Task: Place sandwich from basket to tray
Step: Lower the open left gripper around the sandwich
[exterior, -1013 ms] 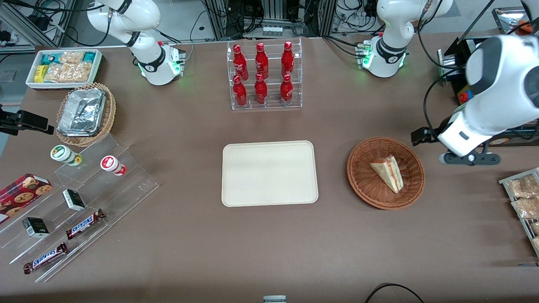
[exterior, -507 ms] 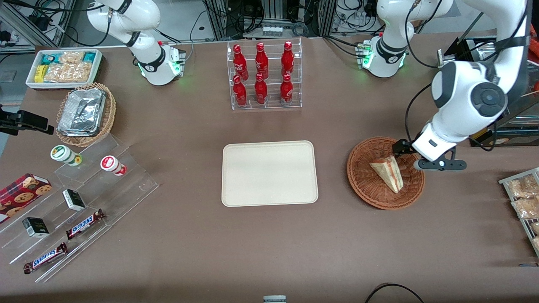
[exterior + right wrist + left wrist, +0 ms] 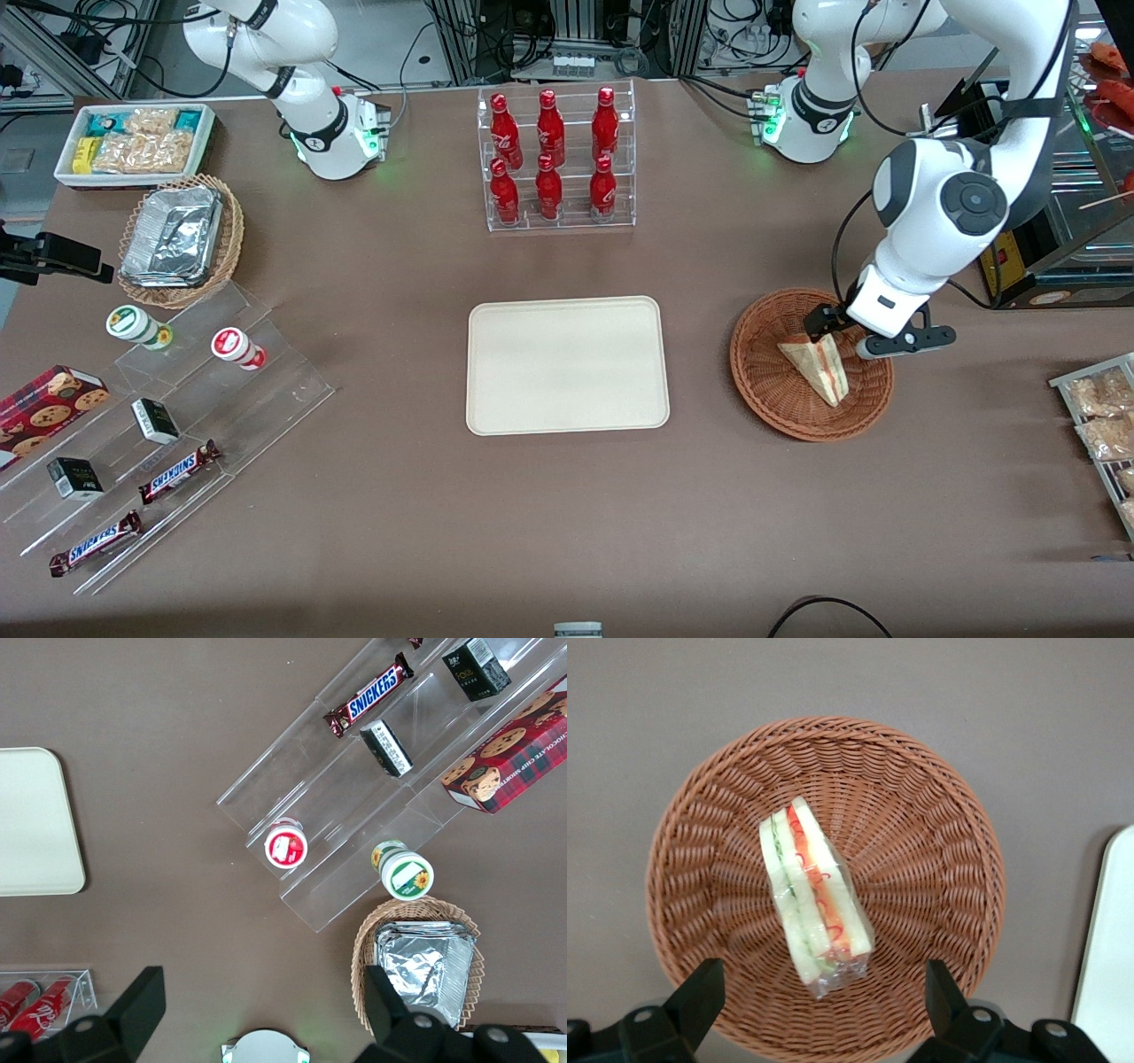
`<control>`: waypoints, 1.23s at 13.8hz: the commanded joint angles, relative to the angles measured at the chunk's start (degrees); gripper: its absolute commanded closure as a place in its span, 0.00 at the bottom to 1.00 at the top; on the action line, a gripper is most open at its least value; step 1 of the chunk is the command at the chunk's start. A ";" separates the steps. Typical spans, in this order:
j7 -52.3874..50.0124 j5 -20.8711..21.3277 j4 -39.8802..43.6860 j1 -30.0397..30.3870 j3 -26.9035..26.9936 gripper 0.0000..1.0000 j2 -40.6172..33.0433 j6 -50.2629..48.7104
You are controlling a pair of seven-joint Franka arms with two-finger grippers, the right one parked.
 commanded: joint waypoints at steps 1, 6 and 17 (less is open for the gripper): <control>-7.98 -0.47 -5.39 -0.20 -0.27 0.00 -1.67 7.14; -26.96 -0.55 -8.13 -0.19 -0.62 0.00 0.35 13.76; -30.17 0.59 -0.41 -0.11 -0.53 0.00 9.66 9.04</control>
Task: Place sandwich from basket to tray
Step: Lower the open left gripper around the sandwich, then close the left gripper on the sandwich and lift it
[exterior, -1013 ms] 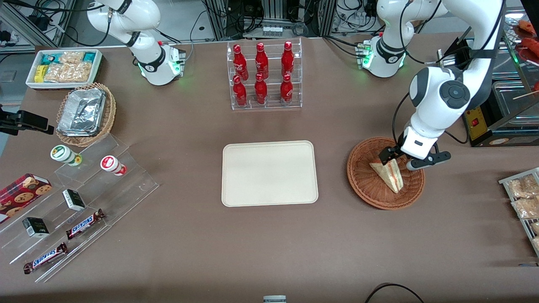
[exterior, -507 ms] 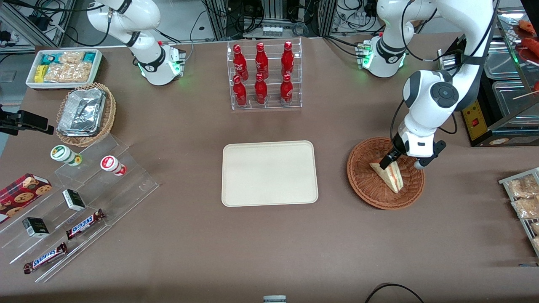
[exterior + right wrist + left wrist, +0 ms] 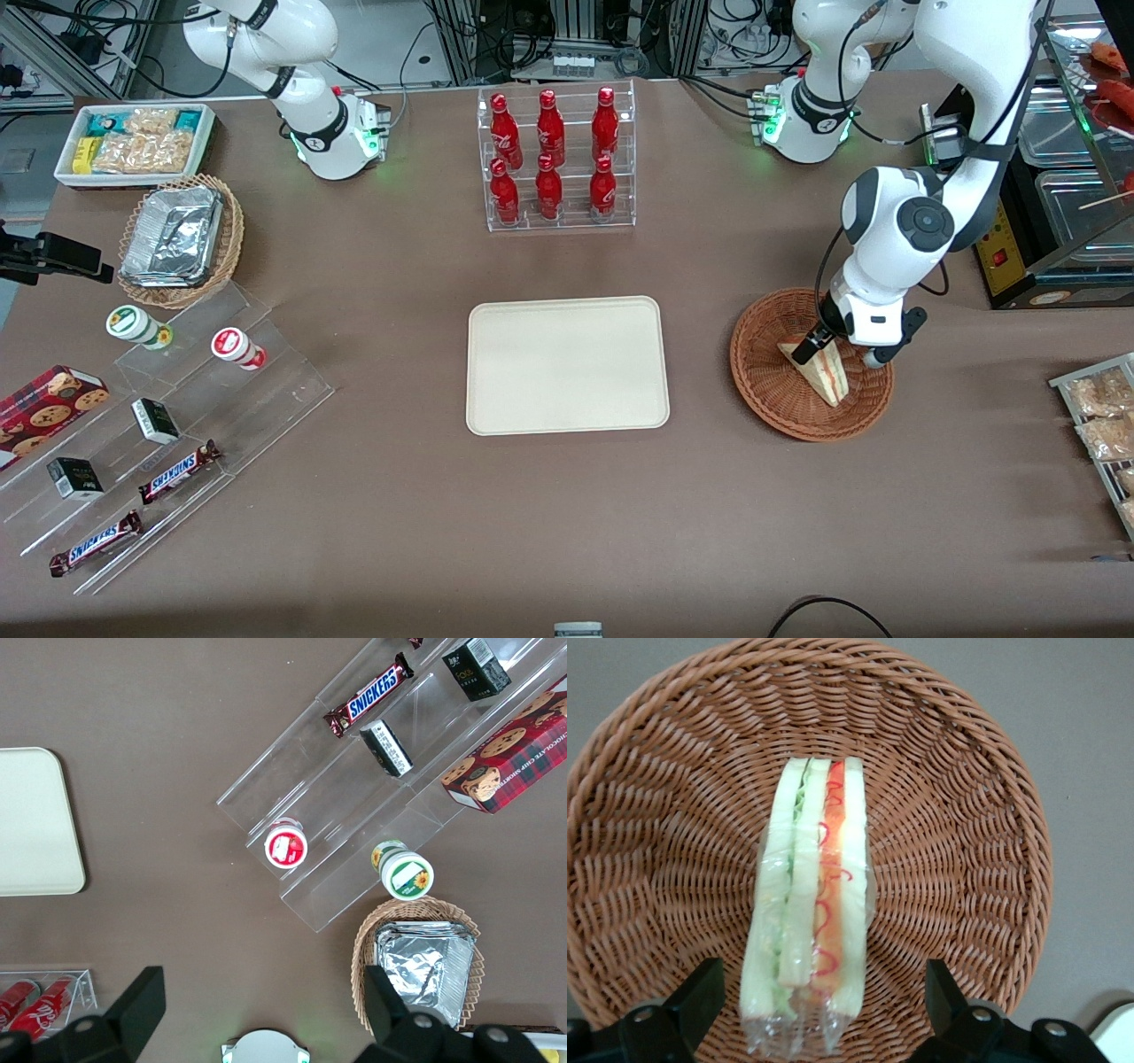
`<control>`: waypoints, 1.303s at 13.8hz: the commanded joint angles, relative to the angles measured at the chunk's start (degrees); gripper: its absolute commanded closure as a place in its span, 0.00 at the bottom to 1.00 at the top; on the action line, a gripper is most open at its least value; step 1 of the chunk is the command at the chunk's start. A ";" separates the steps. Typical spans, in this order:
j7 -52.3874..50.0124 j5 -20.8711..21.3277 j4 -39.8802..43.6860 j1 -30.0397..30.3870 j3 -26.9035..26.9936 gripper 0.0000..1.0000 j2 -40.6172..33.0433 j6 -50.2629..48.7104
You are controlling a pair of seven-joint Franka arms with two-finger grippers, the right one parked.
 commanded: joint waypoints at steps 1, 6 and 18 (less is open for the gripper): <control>0.97 0.65 5.06 -0.10 -0.01 0.00 3.05 -4.41; 0.71 4.95 5.87 -0.10 0.08 0.00 5.16 -4.95; 4.91 10.41 12.95 -0.10 -0.19 1.00 4.72 -17.55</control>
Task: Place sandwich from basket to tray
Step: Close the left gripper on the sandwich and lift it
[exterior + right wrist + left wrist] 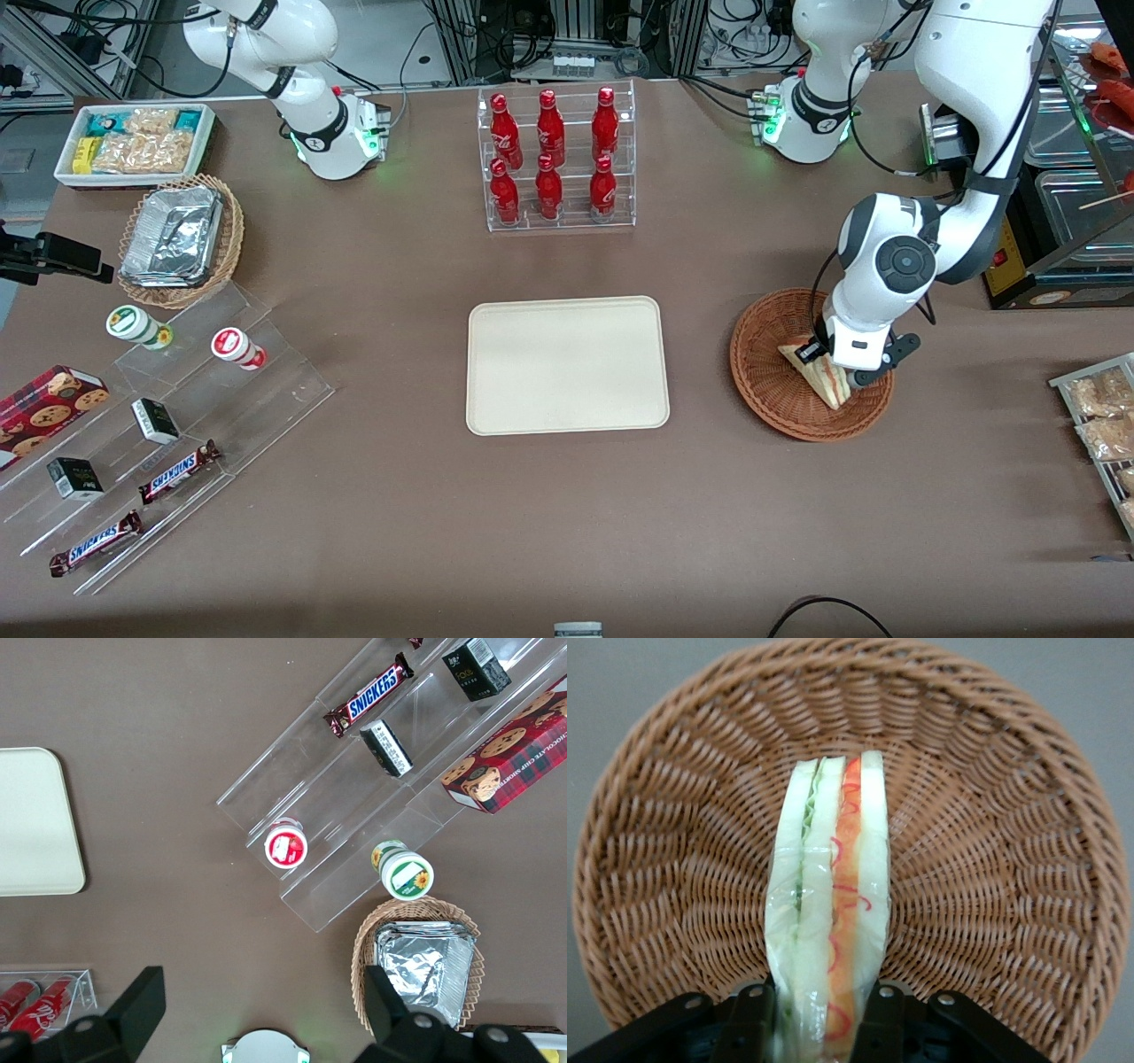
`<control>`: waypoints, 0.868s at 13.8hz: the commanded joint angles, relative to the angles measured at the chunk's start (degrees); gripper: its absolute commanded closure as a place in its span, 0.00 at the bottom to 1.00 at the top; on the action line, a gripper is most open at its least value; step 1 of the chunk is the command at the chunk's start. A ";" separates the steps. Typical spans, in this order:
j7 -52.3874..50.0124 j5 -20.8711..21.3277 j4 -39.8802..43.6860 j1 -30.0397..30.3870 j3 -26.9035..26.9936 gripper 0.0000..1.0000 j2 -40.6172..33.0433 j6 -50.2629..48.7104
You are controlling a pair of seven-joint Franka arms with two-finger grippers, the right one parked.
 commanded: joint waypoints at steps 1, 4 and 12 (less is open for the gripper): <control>3.23 0.75 9.05 -0.30 -0.62 1.00 -0.16 -12.72; 3.86 0.23 16.63 -0.22 -3.79 1.00 2.39 -19.28; 3.51 2.84 35.54 -1.78 -18.02 1.00 16.00 -27.64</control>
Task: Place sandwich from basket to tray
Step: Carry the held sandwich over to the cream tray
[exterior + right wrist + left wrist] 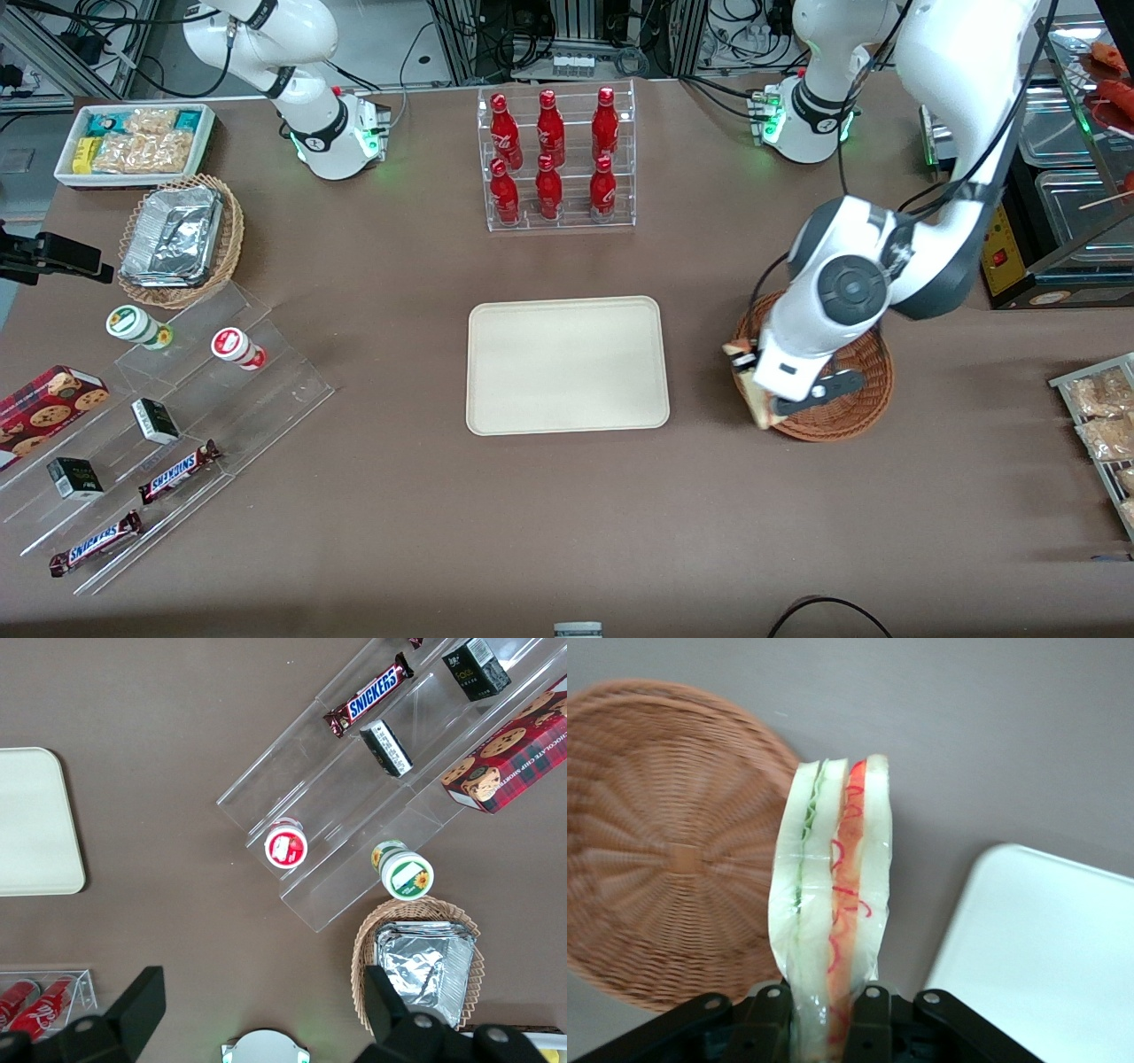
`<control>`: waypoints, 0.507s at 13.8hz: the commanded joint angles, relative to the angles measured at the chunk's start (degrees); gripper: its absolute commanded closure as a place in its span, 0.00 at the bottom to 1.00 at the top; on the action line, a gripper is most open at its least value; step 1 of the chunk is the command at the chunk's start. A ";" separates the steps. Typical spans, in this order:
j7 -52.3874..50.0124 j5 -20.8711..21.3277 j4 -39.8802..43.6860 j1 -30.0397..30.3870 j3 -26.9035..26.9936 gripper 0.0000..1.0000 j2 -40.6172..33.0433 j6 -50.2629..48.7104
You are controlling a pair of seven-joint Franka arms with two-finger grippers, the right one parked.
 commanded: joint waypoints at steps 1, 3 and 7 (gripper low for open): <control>-0.79 3.62 7.10 -4.52 -2.45 1.00 6.82 -2.09; -3.59 5.20 12.54 -9.37 -2.28 1.00 11.03 -2.44; -8.43 8.82 17.73 -16.40 -2.19 1.00 16.66 -1.91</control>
